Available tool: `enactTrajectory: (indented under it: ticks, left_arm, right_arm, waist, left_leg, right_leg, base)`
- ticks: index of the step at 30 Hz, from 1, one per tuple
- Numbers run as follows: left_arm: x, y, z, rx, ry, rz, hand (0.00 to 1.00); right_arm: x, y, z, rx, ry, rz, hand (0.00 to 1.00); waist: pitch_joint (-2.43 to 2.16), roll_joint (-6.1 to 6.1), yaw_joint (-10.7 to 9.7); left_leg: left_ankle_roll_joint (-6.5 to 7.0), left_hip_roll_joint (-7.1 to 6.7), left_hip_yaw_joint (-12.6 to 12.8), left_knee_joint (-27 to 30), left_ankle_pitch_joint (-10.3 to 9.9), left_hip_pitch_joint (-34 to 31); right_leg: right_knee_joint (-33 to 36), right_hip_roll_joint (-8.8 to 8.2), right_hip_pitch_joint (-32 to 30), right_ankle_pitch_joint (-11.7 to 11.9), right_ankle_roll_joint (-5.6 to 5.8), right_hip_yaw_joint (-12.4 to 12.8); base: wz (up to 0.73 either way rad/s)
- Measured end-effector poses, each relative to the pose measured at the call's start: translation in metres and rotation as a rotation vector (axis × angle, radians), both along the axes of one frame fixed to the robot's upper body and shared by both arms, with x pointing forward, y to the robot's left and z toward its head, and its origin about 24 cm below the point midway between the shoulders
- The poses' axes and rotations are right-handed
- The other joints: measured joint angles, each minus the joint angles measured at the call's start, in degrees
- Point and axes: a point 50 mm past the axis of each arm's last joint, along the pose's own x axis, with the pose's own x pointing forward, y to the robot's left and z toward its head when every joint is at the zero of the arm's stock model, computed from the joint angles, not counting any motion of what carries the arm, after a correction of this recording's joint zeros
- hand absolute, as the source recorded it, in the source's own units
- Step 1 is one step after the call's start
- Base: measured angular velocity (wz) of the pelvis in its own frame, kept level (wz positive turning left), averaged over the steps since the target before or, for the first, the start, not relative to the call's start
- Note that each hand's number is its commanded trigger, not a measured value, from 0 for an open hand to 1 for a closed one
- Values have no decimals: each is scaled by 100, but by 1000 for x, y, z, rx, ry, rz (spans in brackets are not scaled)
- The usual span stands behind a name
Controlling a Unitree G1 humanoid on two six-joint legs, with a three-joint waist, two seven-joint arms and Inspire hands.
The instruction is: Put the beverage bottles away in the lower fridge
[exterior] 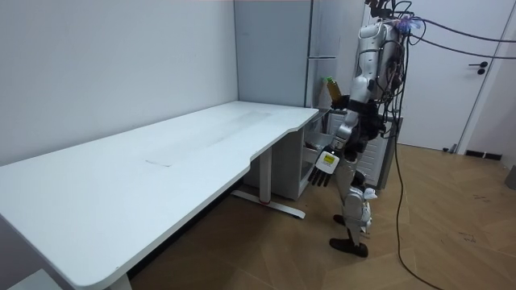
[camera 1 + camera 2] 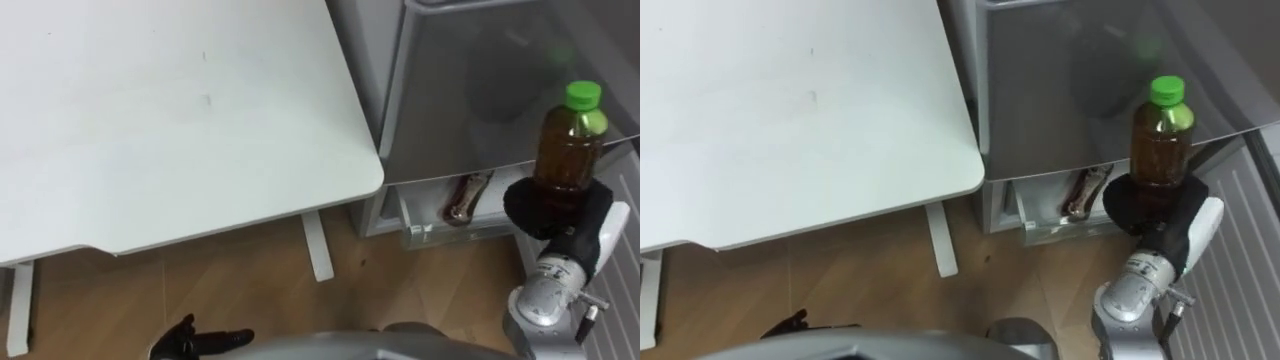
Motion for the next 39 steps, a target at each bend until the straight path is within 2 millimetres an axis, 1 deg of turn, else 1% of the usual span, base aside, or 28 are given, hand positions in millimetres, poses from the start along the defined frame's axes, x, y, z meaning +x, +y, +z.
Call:
enactTrajectory:
  ticks: [3, 4, 8, 9, 10, 12, 14, 16, 21, 23, 27, 30, 31, 35, 39]
  left_arm:
    - [0, 0, 0, -3, 0, 0, 0]
    - [-1, 0, 0, -4, 2, -1, 0]
    - [-1, 1, 1, -3, -14, 16, 0]
    - [1, 1, 2, -2, -25, 16, 0]
    - [-3, 2, 2, 3, -18, 29, 0]
    - [-4, 4, 2, 5, -24, 43, 0]
    - [-8, 4, 2, 5, -18, 49, 0]
    - [-10, 4, 2, 5, -15, 53, 0]
    - [-12, 4, 2, 2, -13, 58, 0]
    - [-9, 4, 3, -1, -24, 56, 0]
    - [-8, 4, 3, -6, -25, 60, 0]
    - [-16, 3, 2, -9, -10, 97, 0]
    - [-18, 4, 2, -9, -5, 104, 0]
    - [-25, 7, 3, -1, 3, 140, 0]
    - [-35, 11, 4, 8, 25, 181, 0]
  right_arm:
    - [6, -1, 1, 68, -33, -44, 100]
    - [10, -1, 2, 100, -53, -60, 100]
    - [20, -1, 4, 217, -106, -108, 100]
    - [23, -2, 4, 259, -120, -128, 100]
    - [23, -3, 4, 297, -131, -152, 100]
    - [23, -6, 1, 350, -136, -189, 100]
    - [22, -9, -3, 433, -148, -235, 100]
    - [21, -11, -4, 466, -157, -248, 100]
    - [19, -14, -9, 562, -175, -273, 100]
    - [17, -16, -13, 602, -181, -286, 100]
    - [16, -19, -15, 677, -210, -312, 100]
    - [16, -21, -19, 719, -218, -320, 100]
    - [15, -22, -21, 736, -222, -324, 100]
    - [13, -28, -30, 804, -225, -345, 100]
    - [15, -33, -34, 888, -236, -369, 100]
  waist:
    - [0, 0, 62]
    - [1, -2, 67]
    - [5, -16, 79]
    - [6, -19, 102]
    - [7, -21, 151]
    - [5, -23, 159]
    - [1, -17, 167]
    - [2, -18, 163]
    - [17, -48, 172]
    - [28, -63, 178]
    - [27, -55, 211]
    - [29, -71, 200]
    - [39, -92, 200]
    - [46, -179, 223]
    - [44, -194, 233]
  left_leg:
    - [0, -5, -14, 5, 0, -21]
    - [0, -11, -77, 9, 0, -31]
    - [0, -7, -142, 14, 0, -15]
    - [0, -6, -164, 20, 0, -16]
    - [0, -3, -213, 26, 0, -17]
    - [0, -6, -257, 29, 0, -15]
    - [-1, -16, -367, 31, 1, 8]
    - [-1, -22, -407, 32, 1, 13]
    - [-1, -24, -456, 48, 1, 23]
    - [-1, -26, -529, 123, 0, 20]
    - [-1, -26, -552, 137, 0, 19]
    - [-2, -24, -576, 146, 1, 24]
    - [-2, -26, -598, 177, 1, 21]
    - [-2, -33, -709, 196, 1, -6]
    - [1, -33, -724, 191, -1, -12]
  right_leg:
    - [55, -3, -41, -22, -2, -1]
    - [81, -7, -53, -43, -4, -23]
    - [69, -22, -41, -59, -22, -143]
    - [71, -23, -33, -68, -28, -157]
    - [66, -22, -19, -72, -35, -174]
    - [61, -41, 27, -91, -42, -265]
    - [60, -60, 134, -109, -43, -361]
    - [57, -85, 167, -128, -45, -445]
    - [-11, -100, 255, -126, -43, -484]
    - [-20, -107, 305, -132, -35, -478]
    - [-17, -115, 293, -136, -35, -488]
    - [-3, -154, 303, -150, -52, -627]
    - [-1, -166, 303, -153, -56, -671]
    - [4, -168, 302, -153, -54, -675]
    - [26, -189, 308, -150, -38, -724]
  base:
    - [2]
    - [11]
    - [13]
    - [11]
    - [16]
    - [20]
    - [22]
    - [17]
    - [8]
    - [10]
    - [6]
    - [6]
    - [9]
    - [10]
    - [0]
